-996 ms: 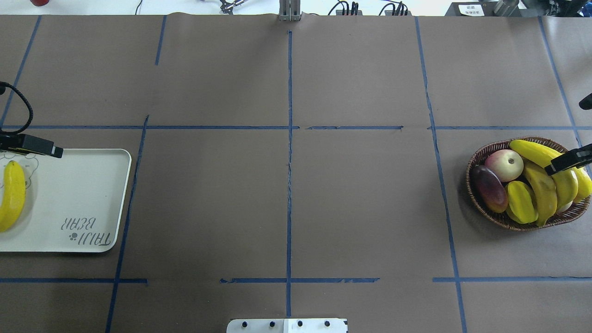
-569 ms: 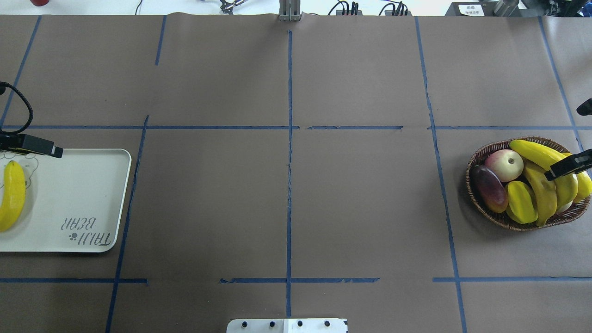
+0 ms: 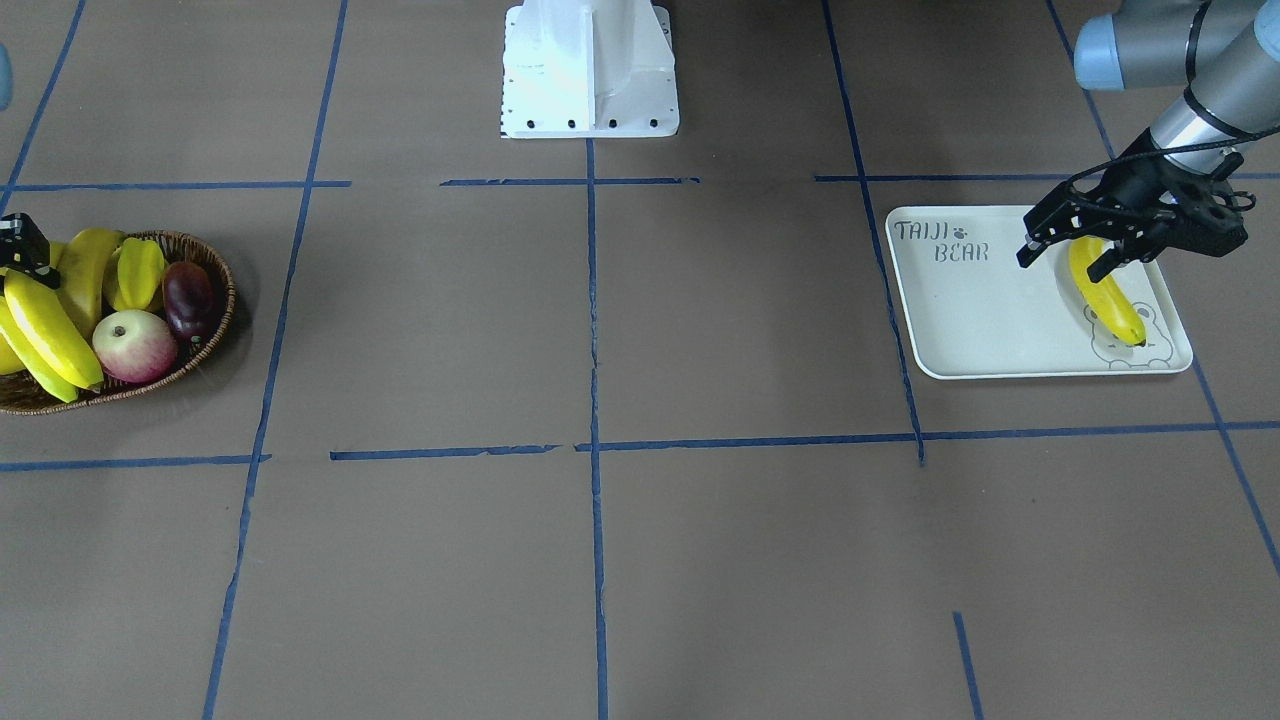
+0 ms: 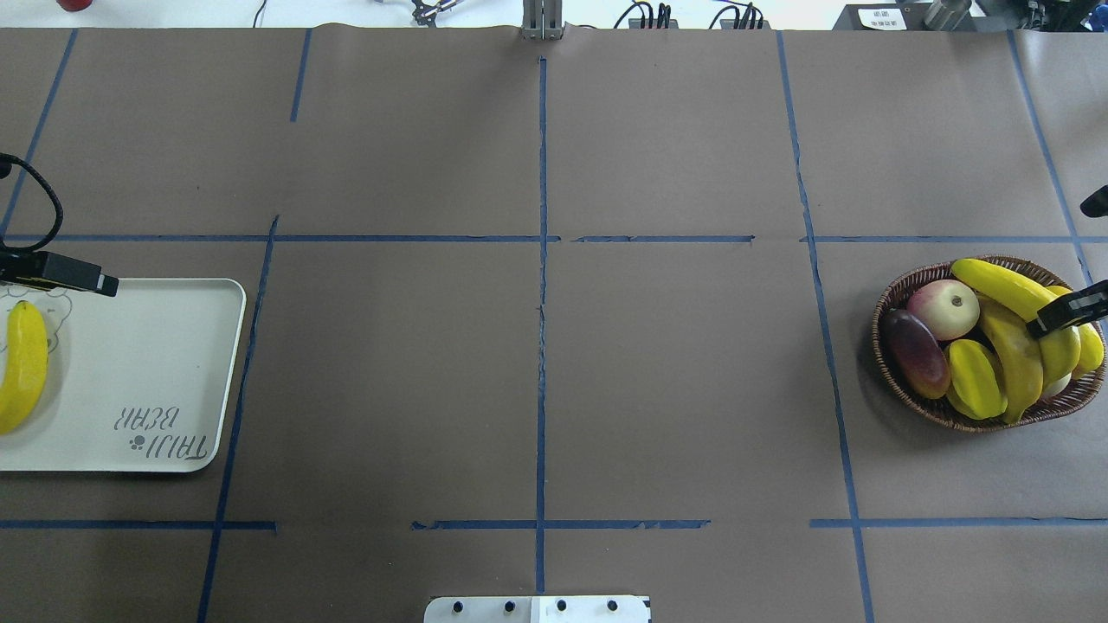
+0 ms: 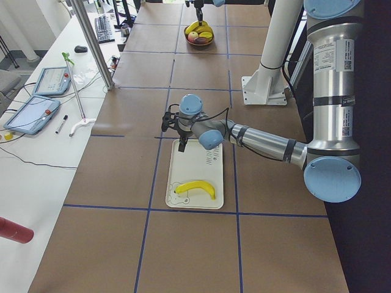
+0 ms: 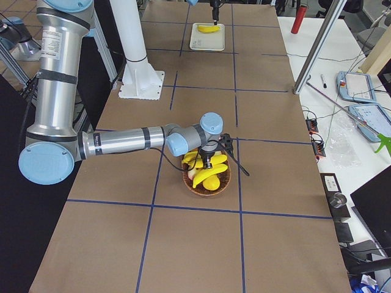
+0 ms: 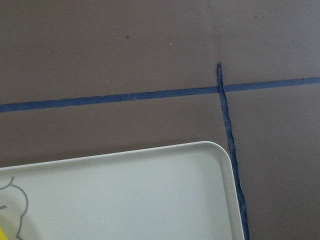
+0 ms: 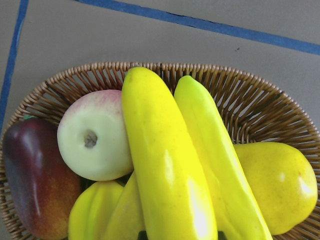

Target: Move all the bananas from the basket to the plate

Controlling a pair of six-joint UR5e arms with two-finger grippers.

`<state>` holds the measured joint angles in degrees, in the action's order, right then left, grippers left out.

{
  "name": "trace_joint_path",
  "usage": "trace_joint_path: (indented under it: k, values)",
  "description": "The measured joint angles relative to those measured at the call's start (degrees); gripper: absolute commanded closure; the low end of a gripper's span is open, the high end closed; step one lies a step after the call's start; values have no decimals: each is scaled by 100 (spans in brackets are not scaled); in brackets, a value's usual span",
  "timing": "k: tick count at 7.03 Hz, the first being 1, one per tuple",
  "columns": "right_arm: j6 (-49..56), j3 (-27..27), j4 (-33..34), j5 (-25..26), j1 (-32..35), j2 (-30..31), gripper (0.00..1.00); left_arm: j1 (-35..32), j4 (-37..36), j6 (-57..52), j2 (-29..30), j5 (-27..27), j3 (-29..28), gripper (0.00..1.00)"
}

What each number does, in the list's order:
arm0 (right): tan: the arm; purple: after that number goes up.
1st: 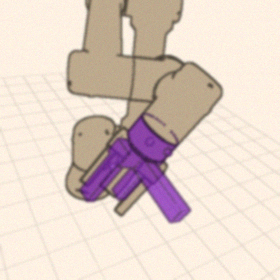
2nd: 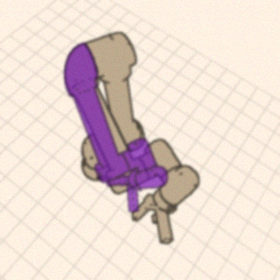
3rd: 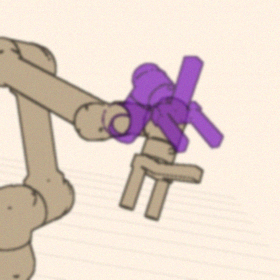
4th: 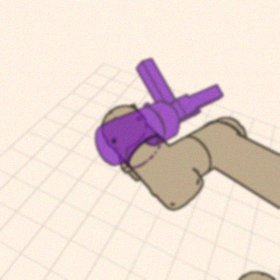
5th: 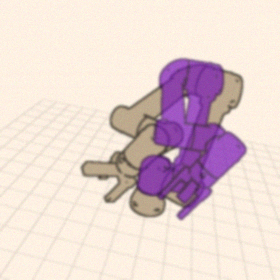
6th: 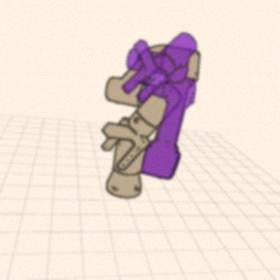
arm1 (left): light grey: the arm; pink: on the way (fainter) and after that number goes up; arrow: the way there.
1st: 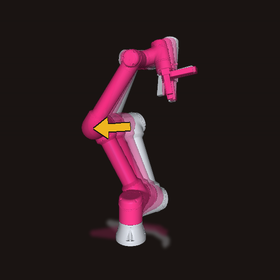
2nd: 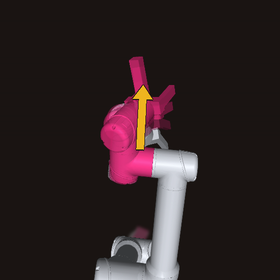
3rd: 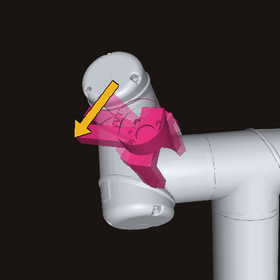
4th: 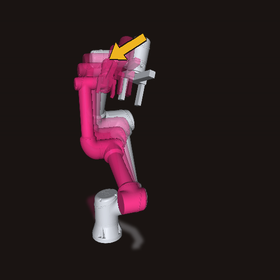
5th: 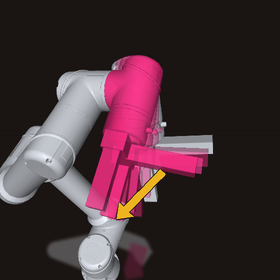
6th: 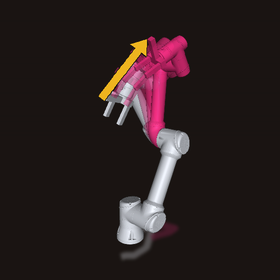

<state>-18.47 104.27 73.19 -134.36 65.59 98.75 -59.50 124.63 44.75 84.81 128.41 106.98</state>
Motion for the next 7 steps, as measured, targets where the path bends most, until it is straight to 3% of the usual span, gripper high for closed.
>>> trace_joint_path:
  k: [4, 6, 7]
  values:
    - [-12, 719, 155, -238, 257, 35, 96, -1, -4, 14, 0, 23, -13, 0]
    - [-487, 872, 119, -287, 195, -341, 95, -7, 18, 350, 2, 281, 1, 0]
    - [-1221, 885, 45, -275, -41, -721, 95, -6, 84, 718, 28, 358, 49, 0]
